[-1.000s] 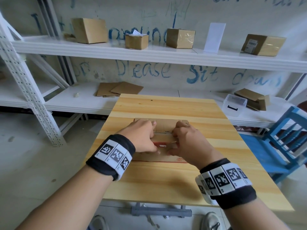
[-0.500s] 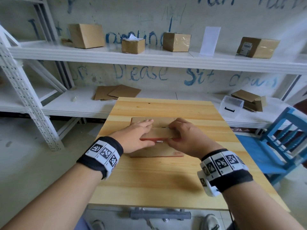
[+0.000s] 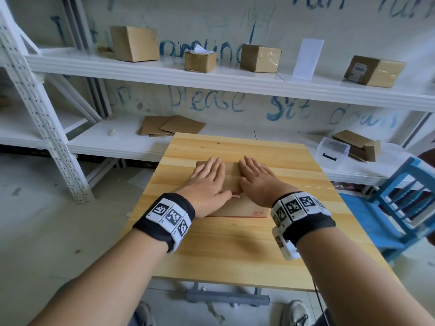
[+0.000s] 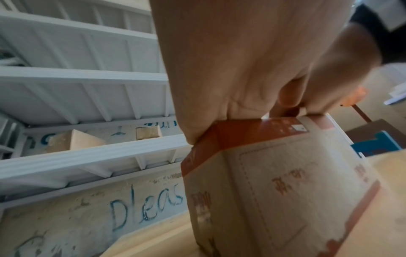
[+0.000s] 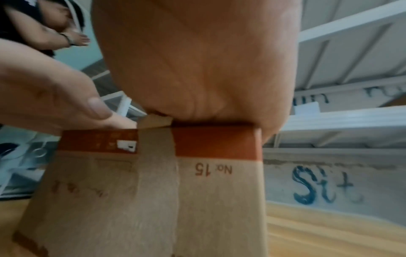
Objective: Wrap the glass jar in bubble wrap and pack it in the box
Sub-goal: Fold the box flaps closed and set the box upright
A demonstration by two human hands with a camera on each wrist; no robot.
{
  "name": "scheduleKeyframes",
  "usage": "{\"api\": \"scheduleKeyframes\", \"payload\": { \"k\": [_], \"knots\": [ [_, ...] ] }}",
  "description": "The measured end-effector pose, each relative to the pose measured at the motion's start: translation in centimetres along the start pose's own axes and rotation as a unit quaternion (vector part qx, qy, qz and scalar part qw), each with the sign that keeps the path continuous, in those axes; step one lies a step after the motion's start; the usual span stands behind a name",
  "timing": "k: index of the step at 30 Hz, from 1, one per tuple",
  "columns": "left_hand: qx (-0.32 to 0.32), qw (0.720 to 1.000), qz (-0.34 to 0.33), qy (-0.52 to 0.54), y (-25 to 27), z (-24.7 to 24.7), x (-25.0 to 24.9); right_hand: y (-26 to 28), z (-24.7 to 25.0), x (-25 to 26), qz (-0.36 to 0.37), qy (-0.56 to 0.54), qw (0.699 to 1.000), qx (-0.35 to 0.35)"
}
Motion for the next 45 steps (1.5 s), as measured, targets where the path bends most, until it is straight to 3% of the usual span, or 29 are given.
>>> {"api": "scheduleKeyframes", "payload": {
  "k": [9, 16, 20, 28, 31, 33, 36, 38, 40, 44, 45],
  "knots": [
    [0.031, 0.996, 0.044, 0.075, -0.7, 0.4, 0.4, -0.4, -0.3, -0.7, -0.038, -0.007, 0.999, -0.01],
    [-0.036, 0.991, 0.128, 0.012, -2.5, 0.2, -0.2, -0.2, -0.3, -0.5, -0.036, -0.004, 0.999, -0.012],
    [-0.078, 0.991, 0.11, -0.019, -2.6, -0.1, -0.5, -0.3, -0.5, -0.6, -0.031, 0.012, 0.999, -0.023],
    [-0.036, 0.995, 0.093, -0.007, -2.6, 0.1, -0.1, -0.5, -0.7, -0.5, -0.022, 0.015, 0.999, -0.03],
    [-0.015, 0.996, 0.079, 0.05, -2.3, 0.6, 0.0, -0.4, -0.3, -0.6, -0.014, -0.01, 1.0, -0.023],
    [-0.013, 0.987, 0.064, 0.146, -1.6, 1.6, 0.3, -0.4, 0.2, -1.2, -0.014, -0.089, 0.996, -0.023],
    [-0.04, 0.939, 0.07, 0.334, -0.7, 2.3, 1.6, 0.2, 1.1, -2.4, -0.048, -0.275, 0.959, -0.049],
    [-0.049, 0.913, 0.111, 0.389, -0.6, 1.6, 2.7, 0.6, 0.6, -3.3, -0.089, -0.35, 0.931, -0.05],
    [-0.059, 0.889, 0.153, 0.428, -0.9, 0.5, 3.8, 0.8, -0.6, -4.3, -0.128, -0.466, 0.874, -0.05],
    [-0.045, 0.728, 0.154, 0.666, -1.4, -1.3, 5.3, 0.9, -2.2, -4.8, -0.162, -0.618, 0.768, -0.037],
    [-0.039, 0.703, 0.146, 0.695, -1.2, -1.2, 5.3, 0.9, -2.2, -4.8, -0.168, -0.634, 0.754, -0.035]
  ]
}}
Point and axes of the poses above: each hand's wrist, its own y-axis away from the middle knuckle, its own z-axis out of the back of the hand, x = y × z, the point moved 4 cm from there along -y, towards the middle knuckle, and after that the axes turned 3 degrees about -y, right-handed, at the moved point
